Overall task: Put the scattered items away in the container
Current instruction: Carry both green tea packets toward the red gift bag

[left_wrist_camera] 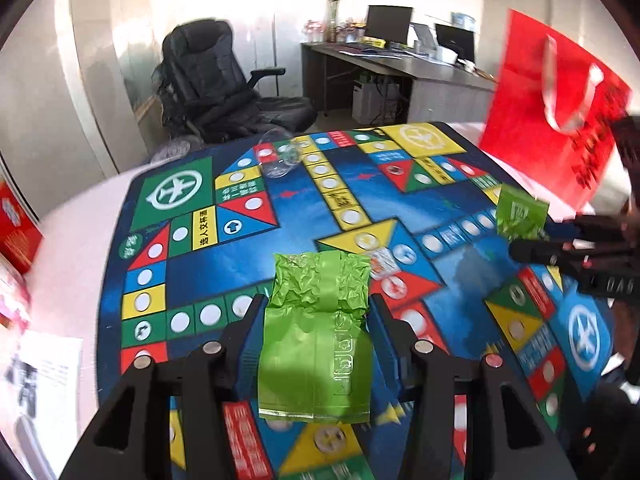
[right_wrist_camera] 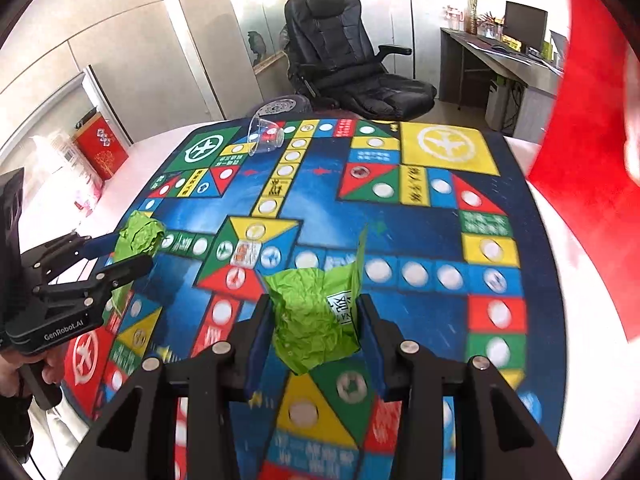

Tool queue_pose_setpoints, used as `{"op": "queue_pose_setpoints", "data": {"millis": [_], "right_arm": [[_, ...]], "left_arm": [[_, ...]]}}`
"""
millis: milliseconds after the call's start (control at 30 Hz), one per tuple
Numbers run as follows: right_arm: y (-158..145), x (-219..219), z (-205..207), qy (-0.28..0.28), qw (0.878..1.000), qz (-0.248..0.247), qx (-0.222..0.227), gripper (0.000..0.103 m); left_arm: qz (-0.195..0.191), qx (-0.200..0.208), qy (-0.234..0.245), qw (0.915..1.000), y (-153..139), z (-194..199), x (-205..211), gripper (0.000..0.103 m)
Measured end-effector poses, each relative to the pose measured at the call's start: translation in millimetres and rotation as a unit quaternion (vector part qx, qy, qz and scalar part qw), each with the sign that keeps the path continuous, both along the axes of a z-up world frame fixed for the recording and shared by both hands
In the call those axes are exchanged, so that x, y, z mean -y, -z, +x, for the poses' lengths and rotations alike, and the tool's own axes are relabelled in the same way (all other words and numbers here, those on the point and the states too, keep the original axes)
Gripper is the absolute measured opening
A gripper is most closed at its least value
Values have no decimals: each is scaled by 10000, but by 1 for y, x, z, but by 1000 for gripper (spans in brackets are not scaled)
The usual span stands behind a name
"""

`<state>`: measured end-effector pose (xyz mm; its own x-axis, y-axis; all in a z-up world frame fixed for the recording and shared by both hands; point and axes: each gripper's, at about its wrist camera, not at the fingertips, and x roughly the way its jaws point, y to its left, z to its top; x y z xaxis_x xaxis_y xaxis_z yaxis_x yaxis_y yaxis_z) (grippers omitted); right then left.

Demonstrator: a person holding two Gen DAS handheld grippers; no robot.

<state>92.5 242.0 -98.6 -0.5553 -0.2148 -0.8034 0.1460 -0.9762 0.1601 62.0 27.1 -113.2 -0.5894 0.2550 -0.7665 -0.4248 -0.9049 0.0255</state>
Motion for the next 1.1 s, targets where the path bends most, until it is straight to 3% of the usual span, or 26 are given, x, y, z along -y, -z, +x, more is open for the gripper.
{"op": "queue_pose_setpoints", "data": {"millis": [233,400,533,900,1100], "right_arm": [[-24,-26,66,286,9995,19,134,44],[-42,-42,101,596,9982,72,-4,44],[-57,-55,114,616,9980,36,-167,44],[-71,-112,127,430,9986,-151,-273,44],[-104,-140,120,177,9994,-246,-136,44]], "left_arm": [[88,71,-169,9998,-32,54,-2,54],[149,90,-170,9997,-42,75,-16,54],[213,65,-216,9995,-52,84,-32,54],[-106,-41,-346,9993,-81,96,-106,54],[-127,140,-445,9988,-115,96,-143,54]]}}
